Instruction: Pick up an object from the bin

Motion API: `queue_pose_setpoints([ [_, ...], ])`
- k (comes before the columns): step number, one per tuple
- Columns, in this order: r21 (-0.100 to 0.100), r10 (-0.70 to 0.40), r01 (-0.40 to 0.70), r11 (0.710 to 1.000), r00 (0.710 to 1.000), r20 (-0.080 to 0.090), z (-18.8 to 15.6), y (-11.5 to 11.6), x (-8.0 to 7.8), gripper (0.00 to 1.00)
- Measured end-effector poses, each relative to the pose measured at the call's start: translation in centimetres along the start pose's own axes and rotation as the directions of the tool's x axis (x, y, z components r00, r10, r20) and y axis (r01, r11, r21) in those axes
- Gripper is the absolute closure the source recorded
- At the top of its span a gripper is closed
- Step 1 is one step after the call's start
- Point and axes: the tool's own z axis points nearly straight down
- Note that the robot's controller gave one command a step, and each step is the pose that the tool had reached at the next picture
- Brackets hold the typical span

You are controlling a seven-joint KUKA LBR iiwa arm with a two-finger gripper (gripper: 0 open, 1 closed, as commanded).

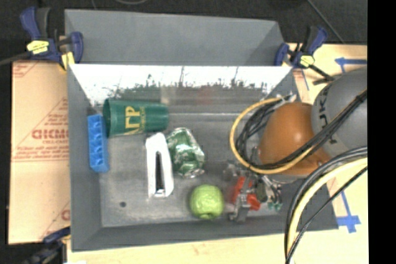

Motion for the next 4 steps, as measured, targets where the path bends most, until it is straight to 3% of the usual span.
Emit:
queue_pose_setpoints([
  [1,0.0,-0.001,0.001,1.0,1.0,0.0,0.0,0.0,0.0,0.0],
  [2,-0.001,-0.078,0.078,0.997,0.997,-0.001,0.0,-0.3,-0.2,0.0],
  [3,-0.001,-0.153,0.153,0.988,0.988,0.001,-0.1,-2.3,-0.2,0.0],
  [4,0.0,0.001,-0.001,1.0,1.0,-0.009,0.1,-4.3,-1.2,1.0],
])
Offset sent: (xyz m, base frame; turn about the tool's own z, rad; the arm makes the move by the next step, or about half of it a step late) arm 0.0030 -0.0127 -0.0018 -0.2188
